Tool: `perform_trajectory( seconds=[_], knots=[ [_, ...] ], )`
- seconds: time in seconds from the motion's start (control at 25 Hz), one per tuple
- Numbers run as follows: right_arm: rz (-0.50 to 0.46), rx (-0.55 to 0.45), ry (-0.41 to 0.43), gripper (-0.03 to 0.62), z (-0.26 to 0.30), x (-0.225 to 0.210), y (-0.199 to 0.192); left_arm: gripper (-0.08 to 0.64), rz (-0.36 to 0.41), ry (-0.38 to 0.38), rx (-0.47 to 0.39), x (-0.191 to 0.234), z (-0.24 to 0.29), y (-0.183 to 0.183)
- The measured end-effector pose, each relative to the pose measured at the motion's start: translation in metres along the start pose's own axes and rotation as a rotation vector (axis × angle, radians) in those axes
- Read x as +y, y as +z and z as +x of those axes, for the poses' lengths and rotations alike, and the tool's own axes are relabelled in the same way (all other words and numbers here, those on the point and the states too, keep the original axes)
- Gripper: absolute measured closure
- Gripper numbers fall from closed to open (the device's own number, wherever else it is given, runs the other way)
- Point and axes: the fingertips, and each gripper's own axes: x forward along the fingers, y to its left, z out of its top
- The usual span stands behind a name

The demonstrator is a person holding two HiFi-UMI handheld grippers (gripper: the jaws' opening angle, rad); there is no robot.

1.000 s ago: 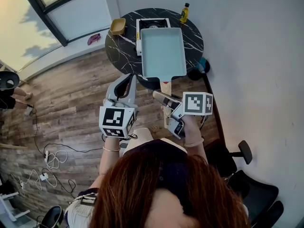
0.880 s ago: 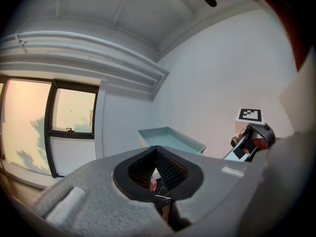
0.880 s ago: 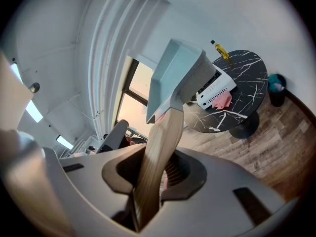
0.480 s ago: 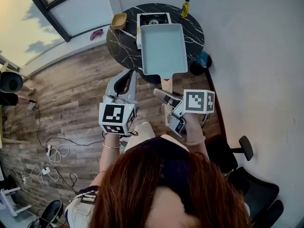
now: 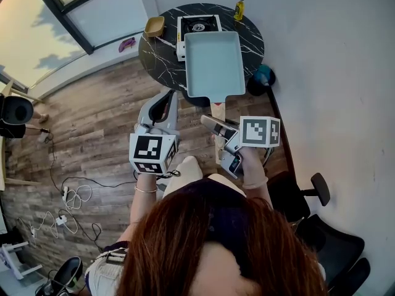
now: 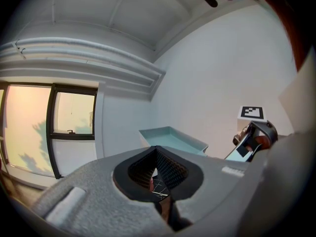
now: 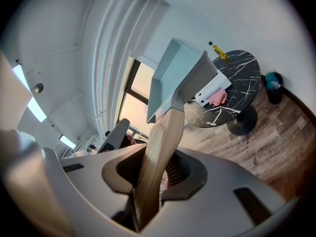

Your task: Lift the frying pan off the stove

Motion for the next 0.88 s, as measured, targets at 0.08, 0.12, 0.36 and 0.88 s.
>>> perform_trajectory(
  seconds=[0.08, 0.12, 0.36, 0.88],
  knots=[
    [-0.004, 0.001, -0.003, 0.492, -0.004, 0.0, -0.003, 0.548, 0.0, -0.002, 0.0, -0.004, -0.001, 0.0],
    [-0.004, 0.002, -0.003, 0.492, -0.006, 0.0, -0.005, 0.548, 0.001, -0.003, 0.0, -0.006, -0.002, 0.001],
    [0.0, 0.005, 0.008, 0.492, -0.016, 0.001, -0.011, 0.548, 0.003, -0.007, 0.004, -0.018, -0.004, 0.001],
    [-0.021, 0.013, 0.004, 0.491, -0.02, -0.005, -0.011, 0.548, 0.013, -0.004, -0.005, -0.027, -0.003, 0.004]
  ],
)
